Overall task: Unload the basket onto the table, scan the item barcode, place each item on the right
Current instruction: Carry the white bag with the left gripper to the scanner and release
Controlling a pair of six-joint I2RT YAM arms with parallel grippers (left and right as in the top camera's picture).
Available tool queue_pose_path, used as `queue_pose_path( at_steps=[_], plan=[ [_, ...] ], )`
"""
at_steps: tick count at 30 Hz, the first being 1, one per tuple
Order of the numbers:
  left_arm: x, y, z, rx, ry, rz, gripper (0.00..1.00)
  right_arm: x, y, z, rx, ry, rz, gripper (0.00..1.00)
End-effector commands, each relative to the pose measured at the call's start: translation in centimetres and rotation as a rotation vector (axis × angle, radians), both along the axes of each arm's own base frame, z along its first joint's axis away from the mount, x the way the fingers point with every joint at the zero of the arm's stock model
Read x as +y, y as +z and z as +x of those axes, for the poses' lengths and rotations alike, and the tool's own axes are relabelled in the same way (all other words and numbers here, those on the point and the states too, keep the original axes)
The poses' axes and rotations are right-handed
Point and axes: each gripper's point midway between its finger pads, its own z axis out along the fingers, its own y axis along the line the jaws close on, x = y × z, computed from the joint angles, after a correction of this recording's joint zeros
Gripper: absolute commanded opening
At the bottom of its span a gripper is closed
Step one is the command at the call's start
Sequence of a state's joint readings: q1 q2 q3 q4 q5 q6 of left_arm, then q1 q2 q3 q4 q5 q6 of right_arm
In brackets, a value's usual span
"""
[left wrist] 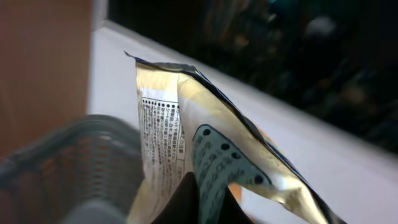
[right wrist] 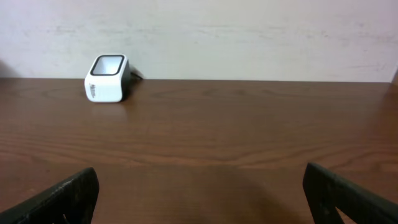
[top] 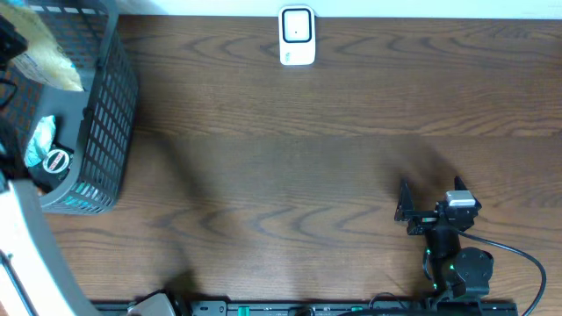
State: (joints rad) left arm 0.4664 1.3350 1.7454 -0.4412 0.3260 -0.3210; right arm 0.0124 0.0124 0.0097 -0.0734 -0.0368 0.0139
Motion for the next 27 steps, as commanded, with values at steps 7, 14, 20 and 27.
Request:
queue_pose_path(
  at_steps=[7,14,20,27],
  plan=[
    [-17.9,1.8,-1.8,-0.009,-0.605,-0.218,0.07,-0.4,-0.1,0.0,0.0,-0.018,0.0,0.99],
    [-26.4,-9.7,1.1,0.387,-0.66,-0.233,0.07,-0.4,-0.1,0.0,0.0,-0.018,-0.001,0.99],
    [-32.9,-22.1,3.0,0.758,-0.679,-0.176,0.07,-0.4,-0.1,0.0,0.0,-0.018,-0.001,0.99],
    [-34.6,-27.0,-1.0,1.016,-0.756,-0.172,0.51,-0.4,-0.1,0.0,0.0,-0.018,-0.001,0.99]
  ],
)
